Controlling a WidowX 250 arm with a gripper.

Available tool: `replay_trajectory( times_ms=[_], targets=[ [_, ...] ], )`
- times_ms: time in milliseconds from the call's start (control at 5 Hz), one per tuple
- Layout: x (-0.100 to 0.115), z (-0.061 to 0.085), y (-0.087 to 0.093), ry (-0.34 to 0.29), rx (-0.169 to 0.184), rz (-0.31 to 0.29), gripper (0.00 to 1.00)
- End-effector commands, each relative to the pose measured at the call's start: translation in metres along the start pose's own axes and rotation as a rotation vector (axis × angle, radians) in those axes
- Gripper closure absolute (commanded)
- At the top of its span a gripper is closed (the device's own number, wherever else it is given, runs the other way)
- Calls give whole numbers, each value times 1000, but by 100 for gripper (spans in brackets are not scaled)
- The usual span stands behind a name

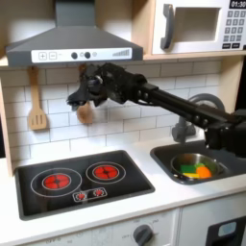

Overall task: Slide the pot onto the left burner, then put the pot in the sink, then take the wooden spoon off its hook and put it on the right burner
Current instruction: 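Take the wooden spoon off its hook and put it on the right burner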

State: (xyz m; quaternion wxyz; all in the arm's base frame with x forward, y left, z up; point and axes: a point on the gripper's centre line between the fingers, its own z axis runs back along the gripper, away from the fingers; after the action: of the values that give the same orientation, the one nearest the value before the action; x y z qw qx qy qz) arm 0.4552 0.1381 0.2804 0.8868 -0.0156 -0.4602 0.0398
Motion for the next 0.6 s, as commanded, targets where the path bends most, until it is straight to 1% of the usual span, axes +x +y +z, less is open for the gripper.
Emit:
replay_trajectory(
  times_ms=[0, 200, 400],
  targets=[
    [18, -6, 1, -30, -25, -6, 0],
    [20, -11, 0, -27, -39, -39, 0],
    [21, -11, -7, -31, -58, -52, 0]
  ],
)
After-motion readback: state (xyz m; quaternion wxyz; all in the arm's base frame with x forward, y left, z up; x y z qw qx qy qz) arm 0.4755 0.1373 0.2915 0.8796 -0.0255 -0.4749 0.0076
